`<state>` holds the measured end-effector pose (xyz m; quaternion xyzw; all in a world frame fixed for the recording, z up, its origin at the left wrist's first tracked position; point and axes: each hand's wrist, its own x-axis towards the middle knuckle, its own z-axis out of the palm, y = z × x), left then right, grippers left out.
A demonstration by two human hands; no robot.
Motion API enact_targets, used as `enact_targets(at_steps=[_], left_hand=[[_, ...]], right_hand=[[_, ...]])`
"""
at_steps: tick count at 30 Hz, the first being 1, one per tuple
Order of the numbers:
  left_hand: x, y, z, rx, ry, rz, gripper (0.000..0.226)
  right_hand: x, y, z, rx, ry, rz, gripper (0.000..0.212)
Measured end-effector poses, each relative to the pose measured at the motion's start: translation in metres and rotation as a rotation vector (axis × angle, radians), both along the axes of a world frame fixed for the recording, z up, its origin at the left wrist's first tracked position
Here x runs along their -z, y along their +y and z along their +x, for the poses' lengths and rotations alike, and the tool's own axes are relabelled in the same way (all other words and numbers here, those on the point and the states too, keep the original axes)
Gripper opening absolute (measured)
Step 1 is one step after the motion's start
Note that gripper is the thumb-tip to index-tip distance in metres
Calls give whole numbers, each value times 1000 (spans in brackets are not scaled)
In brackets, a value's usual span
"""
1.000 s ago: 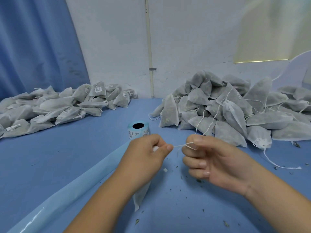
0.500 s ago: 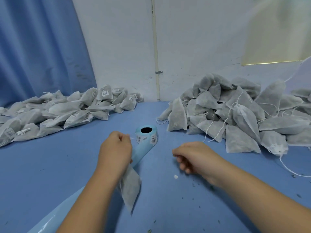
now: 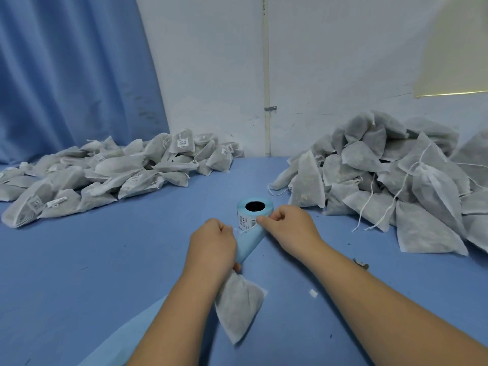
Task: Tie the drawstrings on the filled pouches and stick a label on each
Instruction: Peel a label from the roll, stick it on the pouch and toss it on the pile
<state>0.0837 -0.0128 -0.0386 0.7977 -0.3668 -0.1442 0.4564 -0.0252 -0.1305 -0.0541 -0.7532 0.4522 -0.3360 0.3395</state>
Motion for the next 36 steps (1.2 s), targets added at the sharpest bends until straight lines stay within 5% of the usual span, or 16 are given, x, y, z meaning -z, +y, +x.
enact_targets(at_steps=[8, 18, 32, 36], left_hand=[[2, 3, 2, 5, 36, 25, 21], [4, 5, 4, -7, 88, 28, 24], [-17, 0, -6, -45, 193, -243, 35], [-24, -25, 0, -24, -34, -162, 23]], right_hand=[[1, -8, -13, -47, -71, 167, 11], [-1, -12, -20, -78, -120, 247, 10], [14, -4, -4, -36, -46, -92, 16], [16, -4, -2, -46, -34, -106, 20]])
